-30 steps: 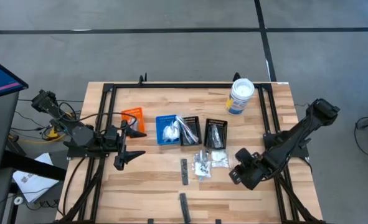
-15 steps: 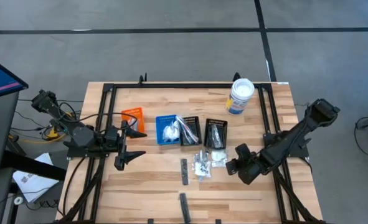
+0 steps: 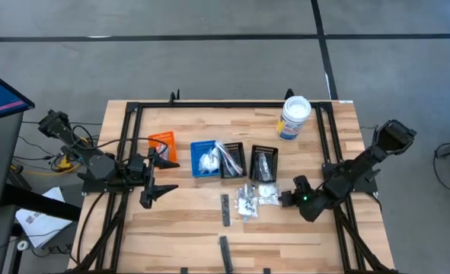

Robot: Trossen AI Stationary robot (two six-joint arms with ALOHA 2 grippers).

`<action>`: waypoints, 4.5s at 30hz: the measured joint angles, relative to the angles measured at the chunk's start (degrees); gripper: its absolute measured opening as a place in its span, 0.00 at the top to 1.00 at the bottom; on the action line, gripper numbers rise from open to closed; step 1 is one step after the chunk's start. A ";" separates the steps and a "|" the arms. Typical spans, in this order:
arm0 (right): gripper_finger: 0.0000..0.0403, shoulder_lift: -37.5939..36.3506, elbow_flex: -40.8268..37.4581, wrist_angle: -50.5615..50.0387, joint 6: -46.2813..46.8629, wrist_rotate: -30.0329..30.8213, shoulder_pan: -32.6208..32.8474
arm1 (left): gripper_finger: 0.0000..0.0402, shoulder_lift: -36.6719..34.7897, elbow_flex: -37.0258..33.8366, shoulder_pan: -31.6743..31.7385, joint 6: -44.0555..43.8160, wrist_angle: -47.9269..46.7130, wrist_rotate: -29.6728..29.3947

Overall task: Pick & Place Travel size toiletries
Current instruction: Put the pack of cotton buds into the blue bin

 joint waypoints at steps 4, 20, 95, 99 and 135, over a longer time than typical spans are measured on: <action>0.72 -0.04 -2.51 3.09 2.00 0.97 0.40 | 0.21 0.00 0.00 -0.02 0.01 0.04 0.00; 0.73 0.13 -2.82 3.34 -3.06 2.06 -0.19 | 0.21 0.00 0.00 0.00 0.01 0.11 0.02; 1.00 21.37 49.93 10.65 -75.06 -29.21 -42.81 | 0.21 2.23 -0.02 4.17 -0.43 -2.43 0.07; 1.00 27.80 52.78 12.61 -72.10 -34.74 -45.88 | 0.21 2.23 -0.02 4.17 -0.43 -2.44 0.05; 1.00 32.99 61.75 -5.96 -57.41 -34.09 -44.43 | 0.21 2.19 -0.02 2.72 -0.15 -1.85 0.02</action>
